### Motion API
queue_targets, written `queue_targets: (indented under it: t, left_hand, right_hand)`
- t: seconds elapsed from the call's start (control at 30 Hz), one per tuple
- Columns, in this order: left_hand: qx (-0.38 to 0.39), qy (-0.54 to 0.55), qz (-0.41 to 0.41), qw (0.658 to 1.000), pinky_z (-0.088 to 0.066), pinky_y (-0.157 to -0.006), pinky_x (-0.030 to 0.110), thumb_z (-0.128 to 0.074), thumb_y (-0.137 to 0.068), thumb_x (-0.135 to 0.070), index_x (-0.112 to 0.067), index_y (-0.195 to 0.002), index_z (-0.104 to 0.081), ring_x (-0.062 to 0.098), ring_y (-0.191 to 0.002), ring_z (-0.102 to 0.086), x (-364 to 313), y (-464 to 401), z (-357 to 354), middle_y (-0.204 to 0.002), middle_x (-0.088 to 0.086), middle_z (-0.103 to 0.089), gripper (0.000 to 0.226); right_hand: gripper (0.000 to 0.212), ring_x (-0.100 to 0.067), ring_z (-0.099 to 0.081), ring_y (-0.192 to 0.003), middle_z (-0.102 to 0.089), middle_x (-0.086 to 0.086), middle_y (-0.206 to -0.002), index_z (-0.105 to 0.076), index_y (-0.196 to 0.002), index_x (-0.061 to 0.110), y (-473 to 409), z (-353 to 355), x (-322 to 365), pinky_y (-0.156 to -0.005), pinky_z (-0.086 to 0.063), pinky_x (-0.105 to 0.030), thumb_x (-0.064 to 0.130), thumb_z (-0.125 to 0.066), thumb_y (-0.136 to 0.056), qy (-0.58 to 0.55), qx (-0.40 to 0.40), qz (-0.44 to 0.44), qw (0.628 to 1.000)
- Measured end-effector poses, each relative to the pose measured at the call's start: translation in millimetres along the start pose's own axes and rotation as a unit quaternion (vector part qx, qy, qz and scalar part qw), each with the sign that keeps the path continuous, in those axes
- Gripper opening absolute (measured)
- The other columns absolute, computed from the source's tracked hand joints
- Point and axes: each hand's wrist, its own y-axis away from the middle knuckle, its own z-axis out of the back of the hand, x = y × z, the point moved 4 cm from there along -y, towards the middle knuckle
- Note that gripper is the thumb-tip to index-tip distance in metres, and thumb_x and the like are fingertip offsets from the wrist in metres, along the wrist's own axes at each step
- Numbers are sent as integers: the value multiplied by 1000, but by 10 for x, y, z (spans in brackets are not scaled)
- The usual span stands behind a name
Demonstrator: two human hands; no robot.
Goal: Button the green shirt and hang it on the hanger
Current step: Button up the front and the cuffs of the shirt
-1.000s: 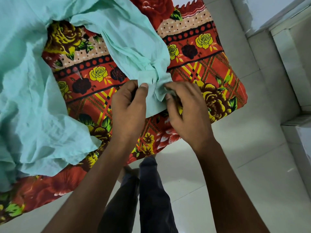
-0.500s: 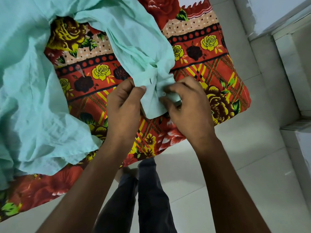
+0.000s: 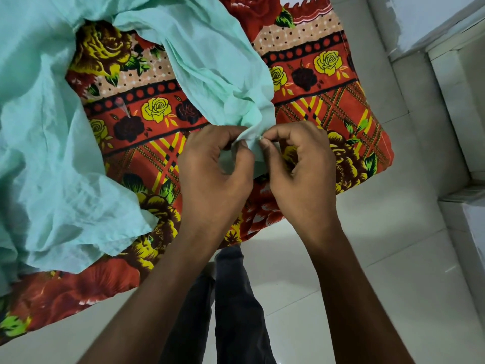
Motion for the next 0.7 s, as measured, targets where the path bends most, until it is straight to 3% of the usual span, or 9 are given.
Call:
queue_targets:
  t: [0.2, 0.27, 0.4, 0.53, 0.7]
  left_hand:
    - [13, 6, 2, 1000, -55, -81, 48, -64, -95, -20, -15, -109, -79, 15, -93, -68, -2, 19, -28, -97, -7, -75, 21]
    - [29, 9, 4, 1000, -56, -84, 43, -63, -95, -20, -16, -111, -79, 15, -98, -68, -14, 29, -24, -99, -8, -76, 23]
    - [71, 146, 70, 984, -54, -88, 26, -55, -98, -11, -8, -105, -80, 14, -103, -71, 19, -2, -26, -100, -2, -79, 26]
    - [69, 101, 58, 991, -61, -82, 28, -73, -96, -16, -10, -107, -78, 11, -91, -75, 56, -72, -42, -97, -3, -79, 14]
    - [35, 82, 57, 994, -63, -77, 32, -75, -95, -19, -10, -102, -78, 14, -86, -76, 119, -102, -60, -93, -2, -78, 12]
  right_hand:
    - [12, -18, -62, -105, -69, 5, -103, -74, -104, 12, 25, -1, -12, -86, -51, -21, 20, -70, -96, -47, -15, -38, 998]
    - [12, -17, -63, -105, -70, 4, -104, -74, -105, 12, 26, -5, -37, -87, -54, -26, 19, -70, -96, -62, -16, -52, 997]
    - [17, -13, -67, -107, -72, 3, -108, -75, -112, 13, 26, -12, -99, -88, -60, -35, 14, -69, -96, -113, -4, -98, 989]
    - [20, -9, -69, -107, -73, 0, -112, -75, -117, 12, 36, -36, -107, -87, -61, -26, 16, -68, -99, -165, 21, -130, 977]
    - [20, -7, -71, -104, -76, 1, -108, -76, -116, 13, 44, -34, -94, -85, -57, -18, 21, -61, -104, -226, 56, -134, 963]
